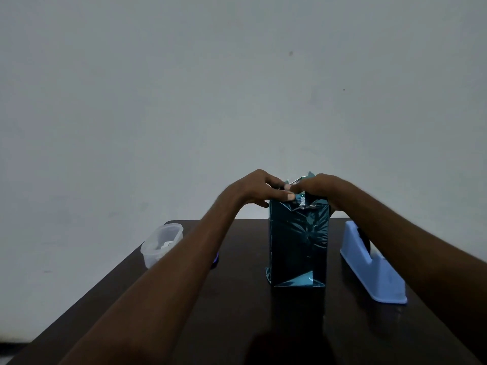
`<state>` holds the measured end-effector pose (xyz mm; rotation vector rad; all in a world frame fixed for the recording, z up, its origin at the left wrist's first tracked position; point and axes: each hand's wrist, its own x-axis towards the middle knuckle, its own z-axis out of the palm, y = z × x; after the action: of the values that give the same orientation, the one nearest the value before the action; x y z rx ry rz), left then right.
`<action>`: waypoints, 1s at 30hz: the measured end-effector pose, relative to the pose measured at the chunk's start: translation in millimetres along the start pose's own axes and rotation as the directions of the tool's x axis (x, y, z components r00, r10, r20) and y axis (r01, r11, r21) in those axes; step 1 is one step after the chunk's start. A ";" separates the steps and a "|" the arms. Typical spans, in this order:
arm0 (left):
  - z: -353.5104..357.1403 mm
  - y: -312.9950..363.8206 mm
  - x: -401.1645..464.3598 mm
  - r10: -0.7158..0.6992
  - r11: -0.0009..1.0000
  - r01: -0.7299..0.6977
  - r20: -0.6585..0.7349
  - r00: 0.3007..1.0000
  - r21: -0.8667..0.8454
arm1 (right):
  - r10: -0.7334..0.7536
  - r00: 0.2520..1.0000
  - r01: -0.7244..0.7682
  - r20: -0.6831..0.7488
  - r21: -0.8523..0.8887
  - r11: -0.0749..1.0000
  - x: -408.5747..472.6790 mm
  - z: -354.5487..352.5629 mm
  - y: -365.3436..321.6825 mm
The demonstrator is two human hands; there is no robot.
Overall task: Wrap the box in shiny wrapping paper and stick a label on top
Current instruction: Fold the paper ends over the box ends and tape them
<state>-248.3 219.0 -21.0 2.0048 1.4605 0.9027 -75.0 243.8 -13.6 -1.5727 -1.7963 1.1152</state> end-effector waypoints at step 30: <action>-4.3 34.1 -6.5 0.017 0.890 0.227 -0.528 0.849 0.396 | -0.824 0.548 0.377 -0.142 -0.838 0.394 -24.1 33.5 37.4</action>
<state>-231.6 202.5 5.0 2.0430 2.2374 1.2130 -76.1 212.0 -59.2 -1.1002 -2.1927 -0.5238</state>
